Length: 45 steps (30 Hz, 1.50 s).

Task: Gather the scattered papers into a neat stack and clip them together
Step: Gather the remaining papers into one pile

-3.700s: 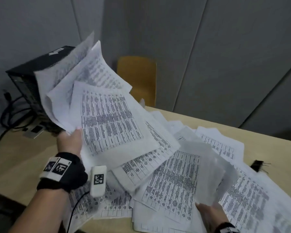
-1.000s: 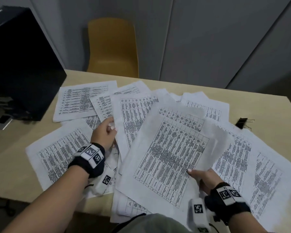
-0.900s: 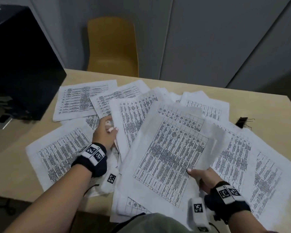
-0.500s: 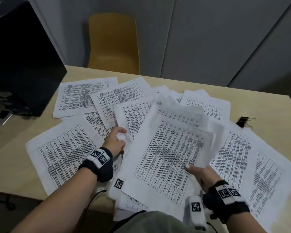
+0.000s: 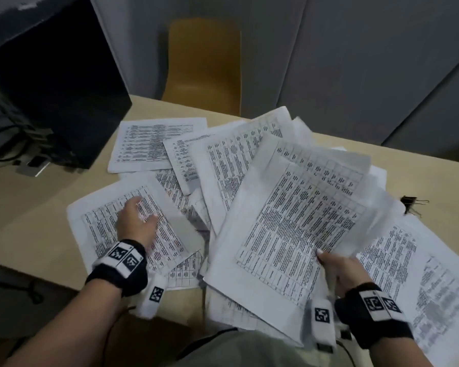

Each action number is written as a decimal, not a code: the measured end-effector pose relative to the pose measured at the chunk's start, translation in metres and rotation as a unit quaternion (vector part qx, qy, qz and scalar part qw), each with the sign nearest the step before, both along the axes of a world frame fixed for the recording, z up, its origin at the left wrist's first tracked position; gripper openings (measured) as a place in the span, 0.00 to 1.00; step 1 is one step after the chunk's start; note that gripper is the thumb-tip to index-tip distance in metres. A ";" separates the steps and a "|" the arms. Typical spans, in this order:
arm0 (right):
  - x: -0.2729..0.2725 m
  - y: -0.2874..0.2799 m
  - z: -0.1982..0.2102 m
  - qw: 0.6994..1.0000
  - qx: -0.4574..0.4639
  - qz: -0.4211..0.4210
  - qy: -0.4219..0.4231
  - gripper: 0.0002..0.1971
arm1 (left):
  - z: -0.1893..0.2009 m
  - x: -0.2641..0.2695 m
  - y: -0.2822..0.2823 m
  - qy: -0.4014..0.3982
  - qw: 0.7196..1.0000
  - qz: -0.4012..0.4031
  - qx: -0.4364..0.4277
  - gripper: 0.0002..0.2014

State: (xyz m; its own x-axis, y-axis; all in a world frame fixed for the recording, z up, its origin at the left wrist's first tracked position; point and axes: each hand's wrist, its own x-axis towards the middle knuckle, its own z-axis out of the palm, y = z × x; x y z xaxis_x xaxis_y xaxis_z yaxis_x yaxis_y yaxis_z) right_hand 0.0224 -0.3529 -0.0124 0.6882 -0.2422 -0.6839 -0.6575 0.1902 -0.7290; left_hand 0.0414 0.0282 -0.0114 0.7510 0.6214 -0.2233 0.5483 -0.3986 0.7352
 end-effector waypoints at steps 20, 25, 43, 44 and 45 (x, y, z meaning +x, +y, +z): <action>0.001 -0.008 -0.006 0.996 0.021 -0.040 0.071 0.10 | -0.017 0.116 -0.029 0.067 0.997 0.003 -0.040 0.19; 0.000 -0.011 -0.004 0.996 0.017 -0.006 0.089 0.17 | -0.014 0.080 0.029 0.068 0.995 -0.027 0.072 0.22; -0.002 -0.003 -0.006 0.992 -0.106 0.074 0.011 0.13 | -0.018 -0.022 0.045 0.102 0.978 0.175 -0.053 0.54; -0.002 -0.003 -0.004 0.991 -0.111 0.075 0.013 0.11 | -0.020 -0.020 0.042 0.090 0.979 0.168 -0.068 0.53; -0.001 -0.002 -0.001 0.990 -0.110 0.085 0.016 0.11 | -0.021 -0.020 0.037 0.082 0.981 0.158 -0.074 0.53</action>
